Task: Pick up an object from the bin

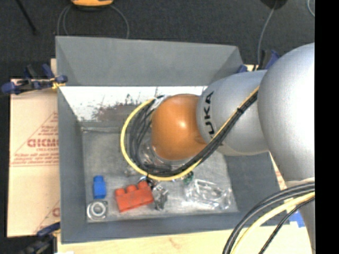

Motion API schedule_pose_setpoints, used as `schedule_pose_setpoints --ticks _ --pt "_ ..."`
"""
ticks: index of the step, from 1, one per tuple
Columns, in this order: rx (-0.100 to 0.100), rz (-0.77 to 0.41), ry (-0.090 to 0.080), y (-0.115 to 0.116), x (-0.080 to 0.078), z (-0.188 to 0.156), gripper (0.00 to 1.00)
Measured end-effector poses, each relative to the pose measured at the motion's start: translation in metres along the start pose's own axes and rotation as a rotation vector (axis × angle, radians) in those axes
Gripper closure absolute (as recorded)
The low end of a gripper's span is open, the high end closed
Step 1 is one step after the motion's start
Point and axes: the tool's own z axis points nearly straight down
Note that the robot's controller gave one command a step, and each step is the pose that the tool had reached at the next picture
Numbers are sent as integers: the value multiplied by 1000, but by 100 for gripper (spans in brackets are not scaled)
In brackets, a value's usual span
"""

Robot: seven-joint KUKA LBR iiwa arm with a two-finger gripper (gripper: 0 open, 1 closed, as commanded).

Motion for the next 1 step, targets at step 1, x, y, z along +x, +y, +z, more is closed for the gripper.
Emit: schedule_pose_setpoints --ticks 1 --pt "1 2 -4 0 -1 -2 100"
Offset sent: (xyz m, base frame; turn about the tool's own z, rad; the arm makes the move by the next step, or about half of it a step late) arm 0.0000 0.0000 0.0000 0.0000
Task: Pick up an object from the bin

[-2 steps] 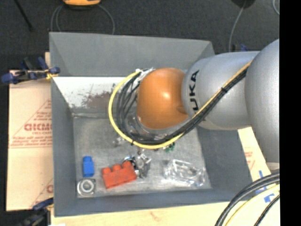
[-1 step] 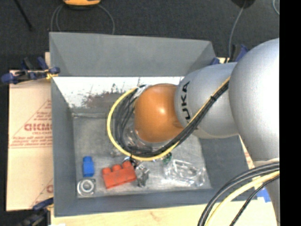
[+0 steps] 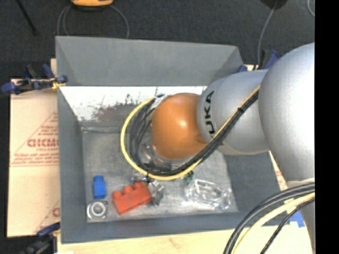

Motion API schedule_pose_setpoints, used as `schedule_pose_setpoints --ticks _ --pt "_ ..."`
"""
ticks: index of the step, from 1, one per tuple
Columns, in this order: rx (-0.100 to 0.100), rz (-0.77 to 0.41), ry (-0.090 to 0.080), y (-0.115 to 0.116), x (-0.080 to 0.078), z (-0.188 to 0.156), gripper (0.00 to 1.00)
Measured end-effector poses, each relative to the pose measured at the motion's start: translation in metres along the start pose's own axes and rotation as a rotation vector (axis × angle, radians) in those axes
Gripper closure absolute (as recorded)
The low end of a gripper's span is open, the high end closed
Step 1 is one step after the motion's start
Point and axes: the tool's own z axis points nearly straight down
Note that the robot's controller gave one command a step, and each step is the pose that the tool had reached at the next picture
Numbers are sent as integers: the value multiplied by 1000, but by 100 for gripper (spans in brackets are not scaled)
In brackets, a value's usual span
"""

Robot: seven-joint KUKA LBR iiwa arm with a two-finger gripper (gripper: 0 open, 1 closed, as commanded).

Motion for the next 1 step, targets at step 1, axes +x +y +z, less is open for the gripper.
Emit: schedule_pose_setpoints --ticks 1 --pt "7 12 -7 25 -8 12 100"
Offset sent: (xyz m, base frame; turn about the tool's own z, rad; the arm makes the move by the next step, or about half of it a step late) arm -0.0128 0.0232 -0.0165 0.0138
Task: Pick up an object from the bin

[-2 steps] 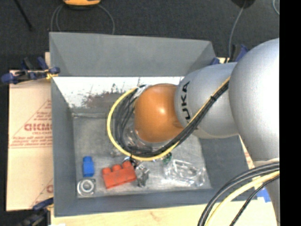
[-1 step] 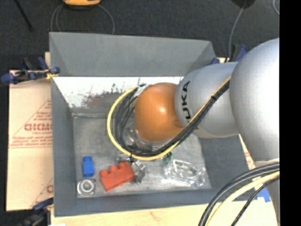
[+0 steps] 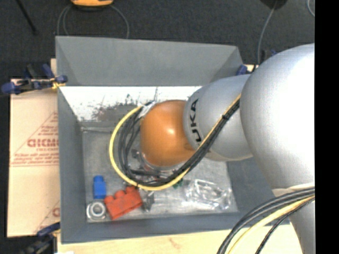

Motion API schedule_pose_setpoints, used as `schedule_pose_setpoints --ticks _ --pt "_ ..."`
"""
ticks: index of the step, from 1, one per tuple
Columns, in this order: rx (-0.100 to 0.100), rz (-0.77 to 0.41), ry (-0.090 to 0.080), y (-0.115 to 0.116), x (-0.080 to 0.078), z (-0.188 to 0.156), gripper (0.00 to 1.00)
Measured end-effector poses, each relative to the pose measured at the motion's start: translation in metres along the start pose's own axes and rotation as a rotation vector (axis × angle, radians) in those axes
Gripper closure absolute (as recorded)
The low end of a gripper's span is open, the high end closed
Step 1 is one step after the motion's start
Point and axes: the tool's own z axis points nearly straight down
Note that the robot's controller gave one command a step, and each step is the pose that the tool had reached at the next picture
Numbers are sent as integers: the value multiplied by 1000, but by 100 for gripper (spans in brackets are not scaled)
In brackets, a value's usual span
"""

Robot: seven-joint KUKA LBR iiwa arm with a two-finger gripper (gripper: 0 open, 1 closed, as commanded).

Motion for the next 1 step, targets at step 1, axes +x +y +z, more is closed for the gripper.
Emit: schedule_pose_setpoints --ticks 1 --pt "2 -122 0 -33 6 -133 100"
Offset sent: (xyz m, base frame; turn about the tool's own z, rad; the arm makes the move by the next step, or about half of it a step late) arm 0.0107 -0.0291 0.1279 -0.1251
